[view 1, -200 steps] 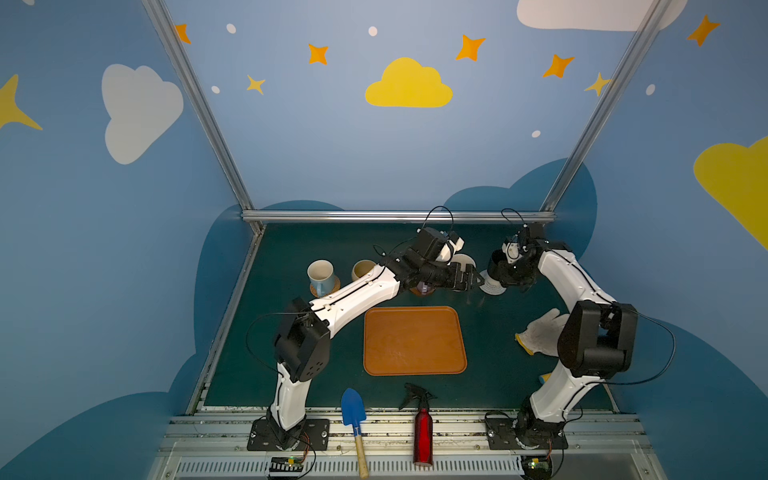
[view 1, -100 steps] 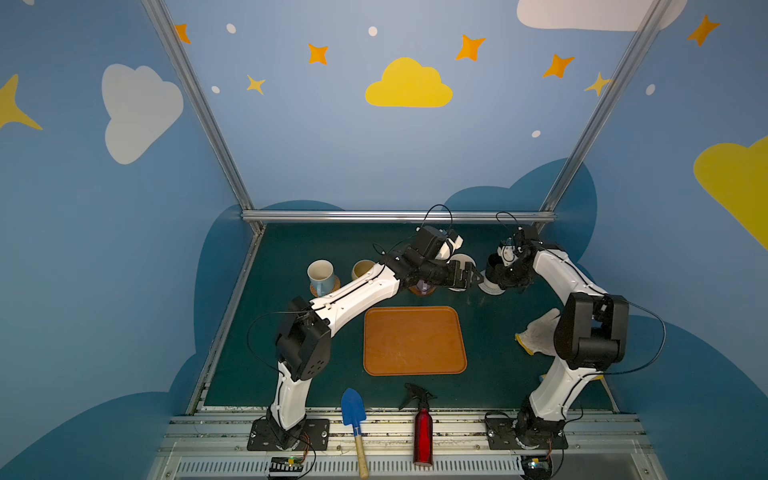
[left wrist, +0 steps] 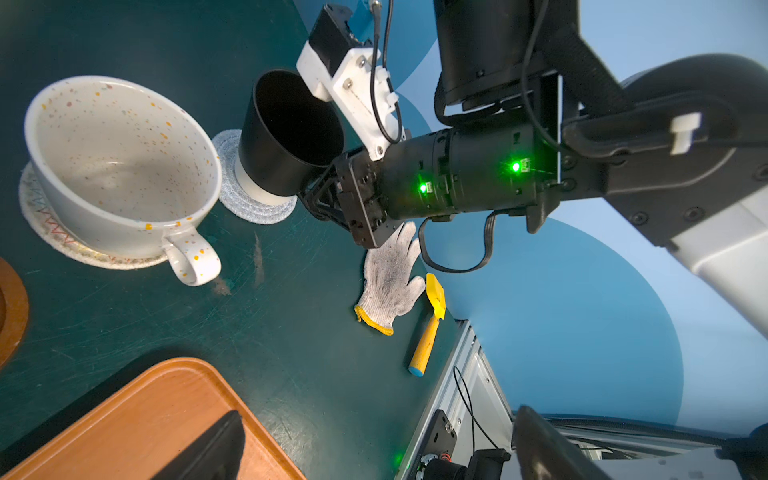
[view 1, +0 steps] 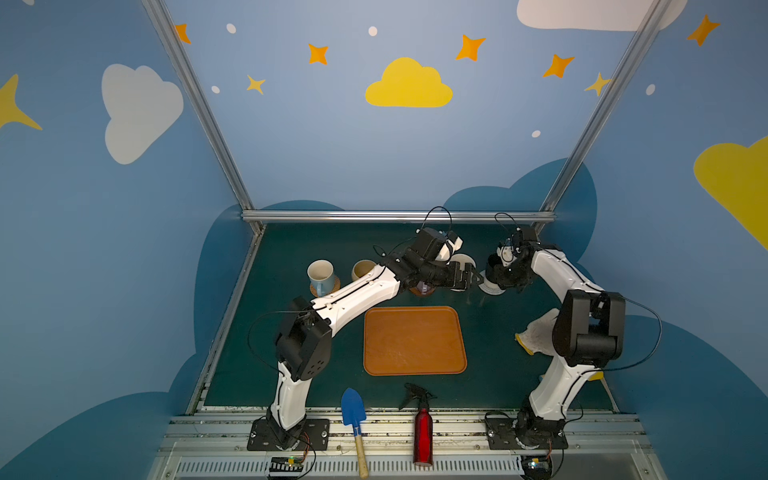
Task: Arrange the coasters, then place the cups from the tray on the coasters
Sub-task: 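Lower the black mug onto the white knit coaster with the right gripper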
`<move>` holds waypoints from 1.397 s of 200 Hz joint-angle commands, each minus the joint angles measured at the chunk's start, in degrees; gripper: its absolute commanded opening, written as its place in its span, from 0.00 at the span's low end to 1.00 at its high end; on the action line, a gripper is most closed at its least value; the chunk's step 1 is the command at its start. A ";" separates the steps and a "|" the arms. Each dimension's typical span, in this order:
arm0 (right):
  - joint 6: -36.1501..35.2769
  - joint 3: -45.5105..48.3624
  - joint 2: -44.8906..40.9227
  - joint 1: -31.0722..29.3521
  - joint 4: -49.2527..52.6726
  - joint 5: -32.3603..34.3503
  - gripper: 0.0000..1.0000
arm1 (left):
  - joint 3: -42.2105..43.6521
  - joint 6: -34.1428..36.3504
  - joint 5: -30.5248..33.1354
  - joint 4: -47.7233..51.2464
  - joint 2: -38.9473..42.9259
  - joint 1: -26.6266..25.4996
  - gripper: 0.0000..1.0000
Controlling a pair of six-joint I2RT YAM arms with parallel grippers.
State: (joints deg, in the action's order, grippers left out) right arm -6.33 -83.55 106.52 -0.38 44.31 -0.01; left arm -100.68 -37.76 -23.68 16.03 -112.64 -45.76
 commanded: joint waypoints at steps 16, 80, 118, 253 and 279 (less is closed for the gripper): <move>0.74 -0.12 0.18 0.41 -3.40 0.53 0.00 | 0.66 0.13 -0.36 -1.00 0.50 0.32 1.00; 1.39 0.33 -0.29 0.38 -4.25 -1.31 0.00 | 0.93 -0.56 -1.02 -1.97 0.23 0.40 1.00; 1.75 0.42 0.98 0.38 -3.32 -0.54 0.00 | 0.97 -0.49 -1.20 -1.93 0.32 0.40 1.00; 5.93 -2.84 3.82 1.32 4.82 -2.29 0.31 | 1.59 -0.21 -0.93 -1.19 1.02 0.40 1.00; 6.33 -2.66 3.21 1.45 4.75 -3.28 0.41 | 1.37 -0.34 -1.01 -1.19 1.11 0.49 1.00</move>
State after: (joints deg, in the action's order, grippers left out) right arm -0.93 -85.21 109.67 0.78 46.92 -1.85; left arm -99.09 -38.39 -23.99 14.55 -112.64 -45.63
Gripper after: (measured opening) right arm 0.389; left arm 0.996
